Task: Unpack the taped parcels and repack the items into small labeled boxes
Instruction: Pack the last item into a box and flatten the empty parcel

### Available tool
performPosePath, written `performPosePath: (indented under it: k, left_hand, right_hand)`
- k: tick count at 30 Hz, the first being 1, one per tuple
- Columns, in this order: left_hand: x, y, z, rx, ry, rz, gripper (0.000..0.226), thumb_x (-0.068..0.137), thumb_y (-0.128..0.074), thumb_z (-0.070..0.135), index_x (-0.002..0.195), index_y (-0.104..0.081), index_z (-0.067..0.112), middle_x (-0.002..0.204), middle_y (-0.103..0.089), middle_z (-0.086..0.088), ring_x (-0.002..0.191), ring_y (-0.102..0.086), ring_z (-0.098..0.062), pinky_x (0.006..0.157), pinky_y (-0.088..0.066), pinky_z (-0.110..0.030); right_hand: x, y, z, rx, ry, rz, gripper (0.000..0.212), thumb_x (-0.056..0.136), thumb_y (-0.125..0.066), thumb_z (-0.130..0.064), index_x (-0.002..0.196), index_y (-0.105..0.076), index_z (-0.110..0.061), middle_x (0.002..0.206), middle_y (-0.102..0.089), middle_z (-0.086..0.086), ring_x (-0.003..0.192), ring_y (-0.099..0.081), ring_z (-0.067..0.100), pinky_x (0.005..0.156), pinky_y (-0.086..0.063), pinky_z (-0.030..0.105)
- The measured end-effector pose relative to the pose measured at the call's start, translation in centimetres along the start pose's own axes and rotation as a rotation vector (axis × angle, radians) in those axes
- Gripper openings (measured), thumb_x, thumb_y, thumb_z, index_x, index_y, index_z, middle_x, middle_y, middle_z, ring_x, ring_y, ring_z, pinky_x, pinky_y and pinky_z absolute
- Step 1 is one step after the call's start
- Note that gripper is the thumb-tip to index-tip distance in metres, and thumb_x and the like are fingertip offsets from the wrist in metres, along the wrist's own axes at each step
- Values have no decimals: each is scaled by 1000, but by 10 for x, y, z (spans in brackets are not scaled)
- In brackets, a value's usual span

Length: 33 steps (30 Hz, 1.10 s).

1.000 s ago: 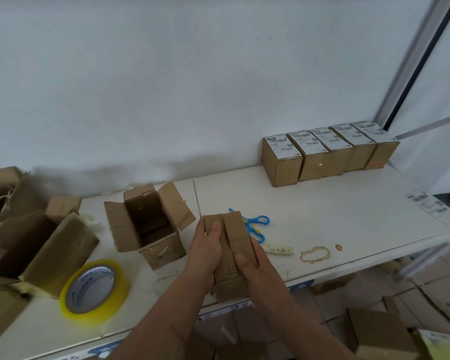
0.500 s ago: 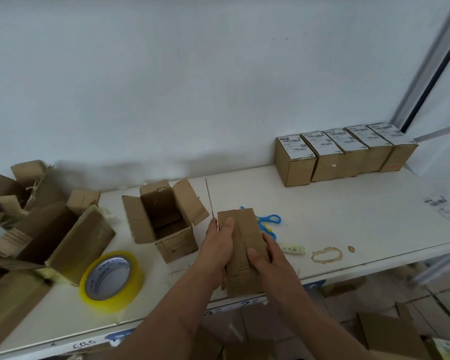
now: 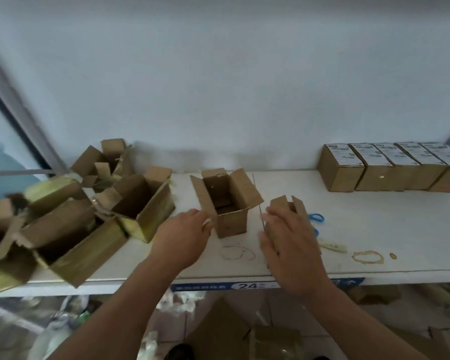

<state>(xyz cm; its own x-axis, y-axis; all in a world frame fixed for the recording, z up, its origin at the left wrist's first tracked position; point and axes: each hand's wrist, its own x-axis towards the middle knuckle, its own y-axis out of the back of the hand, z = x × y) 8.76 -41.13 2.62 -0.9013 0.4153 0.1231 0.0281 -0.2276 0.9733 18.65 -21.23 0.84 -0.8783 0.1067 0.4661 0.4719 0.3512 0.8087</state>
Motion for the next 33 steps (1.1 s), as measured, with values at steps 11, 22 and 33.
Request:
performPosePath:
  k: [11, 22, 33]
  left_hand:
    - [-24, -7, -102, -30, 48, 0, 31, 103, -41, 37, 121, -62, 23, 115, -62, 2, 102, -60, -22, 77, -48, -35]
    - [-25, 13, -113, -351, 204, 34, 34, 102, -44, 42, 118, -65, 21, 118, -62, 2, 104, -59, -19, 85, -47, -34]
    - [-34, 41, -44, -862, 212, 115, 59, 98, -31, 59, 111, -67, 15, 108, -70, -3, 102, -63, -18, 92, -48, -41]
  right_hand:
    - [23, -119, -94, -74, 272, -446, 42, 96, -51, -28, 137, -50, -19, 145, -46, 2, 131, -41, 25, 106, -36, 40]
    - [30, -145, -79, -109, 220, -545, 39, 96, -54, -23, 134, -54, -20, 140, -48, 1, 135, -35, 19, 108, -36, 32]
    - [-14, -22, -53, 556, -254, -576, 25, 97, -56, -32, 118, -48, -42, 120, -56, -24, 107, -56, -4, 76, -47, 9]
